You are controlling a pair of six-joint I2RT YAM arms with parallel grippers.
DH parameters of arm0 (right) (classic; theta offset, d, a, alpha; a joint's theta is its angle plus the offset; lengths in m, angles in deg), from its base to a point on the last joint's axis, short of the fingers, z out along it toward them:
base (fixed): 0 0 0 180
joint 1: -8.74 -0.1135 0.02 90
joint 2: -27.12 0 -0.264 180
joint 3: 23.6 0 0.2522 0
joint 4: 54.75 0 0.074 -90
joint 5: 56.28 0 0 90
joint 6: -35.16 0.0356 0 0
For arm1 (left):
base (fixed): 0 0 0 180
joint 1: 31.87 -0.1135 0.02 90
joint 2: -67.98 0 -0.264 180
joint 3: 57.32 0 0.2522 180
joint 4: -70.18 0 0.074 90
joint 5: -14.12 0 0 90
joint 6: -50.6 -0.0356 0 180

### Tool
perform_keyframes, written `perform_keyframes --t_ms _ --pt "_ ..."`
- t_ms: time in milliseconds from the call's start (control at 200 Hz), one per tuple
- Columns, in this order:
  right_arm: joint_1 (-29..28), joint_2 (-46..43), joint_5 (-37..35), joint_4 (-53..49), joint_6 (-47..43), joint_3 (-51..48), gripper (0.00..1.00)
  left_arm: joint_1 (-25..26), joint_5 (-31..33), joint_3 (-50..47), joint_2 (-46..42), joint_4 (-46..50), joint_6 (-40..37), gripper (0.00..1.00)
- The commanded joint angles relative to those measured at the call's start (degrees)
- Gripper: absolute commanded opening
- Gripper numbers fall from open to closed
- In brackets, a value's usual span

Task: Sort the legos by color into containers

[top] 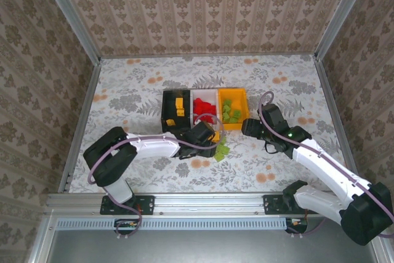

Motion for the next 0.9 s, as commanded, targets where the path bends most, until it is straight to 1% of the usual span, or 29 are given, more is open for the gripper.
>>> perform_keyframes --t_ms 0,95,170,265,350,450,525,595,680,785,895 --pt "0.38 -0.58 0.12 -1.07 -0.57 -0.26 0.75 0.15 -0.89 -1.77 -1.02 1.27 1.03 0.44" --pt "0.4 -0.62 0.03 -1.17 -0.66 -0.25 0.75 0.61 -0.29 -2.69 -3.41 2.69 1.39 0.39" --pt "0.4 -0.75 0.24 -1.08 -0.57 -0.25 0.75 1.13 0.5 -3.88 -7.13 4.4 2.12 0.37" --pt "0.4 -0.76 0.41 -0.82 -0.49 -0.47 0.75 1.33 1.85 -5.48 -13.77 7.69 3.04 0.37" --pt "0.45 -0.59 0.68 -0.23 -0.25 -0.85 0.75 1.07 4.59 -5.33 -20.59 12.57 2.56 0.36" --pt "0.49 -0.01 1.13 0.48 -0.05 -1.13 0.75 -2.17 6.41 -3.48 -26.86 17.89 -0.18 0.37" --pt "0.49 0.47 1.27 0.8 0.05 -1.29 0.75 -7.32 5.71 -1.65 -28.92 19.2 -3.07 0.37" --pt "0.47 0.89 1.19 0.98 0.12 -1.31 0.75 -12.08 4.88 0.8 -27.76 18.85 -6.23 0.37" --pt "0.47 1.15 1.11 0.94 0.11 -1.27 0.75 -17.0 3.3 4.47 -23.57 16.87 -9.31 0.37" --pt "0.49 1.27 0.75 0.52 0.04 -1.14 0.75 -21.32 2.99 9.29 -16.38 14.65 -11.95 0.37" --pt "0.47 1.11 0.56 0.11 -0.02 -1.13 0.75 -24.69 2.23 13.45 -8.86 13.29 -12.66 0.36"
